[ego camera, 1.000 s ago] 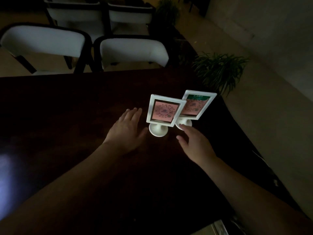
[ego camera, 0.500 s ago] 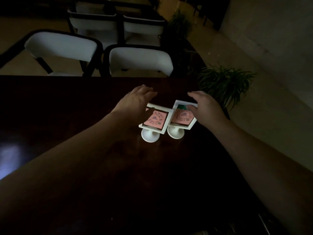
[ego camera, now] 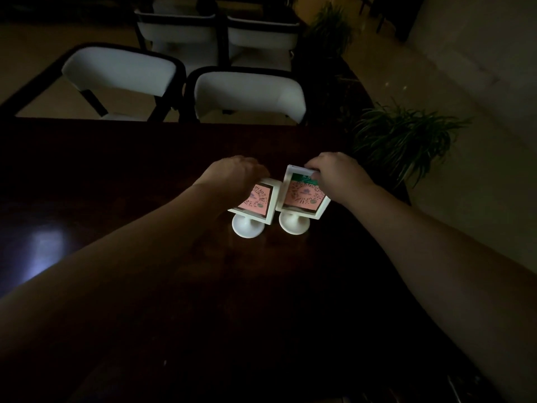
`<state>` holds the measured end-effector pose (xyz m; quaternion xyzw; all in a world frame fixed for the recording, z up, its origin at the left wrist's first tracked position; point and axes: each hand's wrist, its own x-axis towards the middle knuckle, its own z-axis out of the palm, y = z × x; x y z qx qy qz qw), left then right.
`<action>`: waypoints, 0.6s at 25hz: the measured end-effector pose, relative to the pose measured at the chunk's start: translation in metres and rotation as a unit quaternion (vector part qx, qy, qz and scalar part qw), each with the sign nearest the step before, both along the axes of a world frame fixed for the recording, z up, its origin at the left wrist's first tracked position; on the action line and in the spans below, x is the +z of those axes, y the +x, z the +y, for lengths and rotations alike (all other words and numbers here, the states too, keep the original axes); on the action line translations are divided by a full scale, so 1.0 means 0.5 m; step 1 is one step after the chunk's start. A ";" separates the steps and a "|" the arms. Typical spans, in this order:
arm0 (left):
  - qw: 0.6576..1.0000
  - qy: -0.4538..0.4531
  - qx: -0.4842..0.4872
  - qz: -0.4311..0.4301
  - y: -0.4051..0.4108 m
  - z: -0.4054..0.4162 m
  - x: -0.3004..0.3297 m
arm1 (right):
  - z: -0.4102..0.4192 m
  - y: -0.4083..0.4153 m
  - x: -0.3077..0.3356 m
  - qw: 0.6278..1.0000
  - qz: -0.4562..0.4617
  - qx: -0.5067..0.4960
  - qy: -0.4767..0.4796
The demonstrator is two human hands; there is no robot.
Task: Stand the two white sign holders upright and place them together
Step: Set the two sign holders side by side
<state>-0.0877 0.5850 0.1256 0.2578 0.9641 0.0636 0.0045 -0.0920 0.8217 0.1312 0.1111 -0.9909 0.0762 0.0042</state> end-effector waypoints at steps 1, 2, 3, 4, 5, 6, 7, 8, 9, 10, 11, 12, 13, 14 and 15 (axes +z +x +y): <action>1.000 0.002 0.005 -0.001 -0.001 0.001 -0.002 | -0.001 -0.002 0.001 1.000 -0.001 0.003 0.003; 1.000 0.006 0.011 0.000 -0.001 0.002 -0.005 | 0.001 -0.003 0.001 1.000 -0.002 0.005 0.002; 1.000 0.009 0.017 0.001 -0.002 0.004 -0.007 | 0.001 -0.005 0.000 1.000 -0.002 0.006 -0.001; 1.000 0.012 0.022 0.000 -0.004 0.006 -0.009 | 0.002 -0.006 0.000 1.000 -0.001 0.007 -0.005; 1.000 0.013 0.027 0.000 -0.005 0.008 -0.010 | 0.001 -0.007 0.000 1.000 0.000 0.007 -0.008; 0.999 0.014 0.033 0.000 -0.006 0.009 -0.011 | 0.001 -0.007 0.001 1.000 0.000 0.009 -0.011; 0.999 0.015 0.040 0.000 -0.007 0.010 -0.012 | 0.000 -0.006 0.001 1.000 0.001 0.011 -0.013; 0.999 0.015 0.046 -0.001 -0.008 0.010 -0.012 | 0.001 -0.006 0.001 1.000 0.002 0.013 -0.015; 0.999 0.016 0.051 -0.002 -0.009 0.010 -0.012 | 0.001 -0.006 0.002 1.000 0.003 0.014 -0.018; 0.998 0.015 0.053 -0.003 -0.009 0.010 -0.012 | 0.002 -0.007 0.001 1.000 0.003 0.013 -0.021; 0.998 0.015 0.055 -0.002 -0.008 0.010 -0.013 | 0.003 -0.006 0.000 1.000 0.002 0.012 -0.022; 0.998 0.017 0.057 -0.002 -0.006 0.010 -0.013 | 0.004 -0.006 -0.001 1.000 0.001 0.011 -0.023; 0.998 0.021 0.059 -0.002 -0.006 0.010 -0.012 | 0.004 -0.006 -0.001 1.000 0.002 0.011 -0.025; 0.998 0.023 0.061 -0.001 -0.005 0.009 -0.012 | 0.005 -0.006 0.000 1.000 0.003 0.012 -0.029; 0.998 0.023 0.062 -0.001 -0.003 0.009 -0.012 | 0.006 -0.004 0.000 0.999 0.003 0.014 -0.033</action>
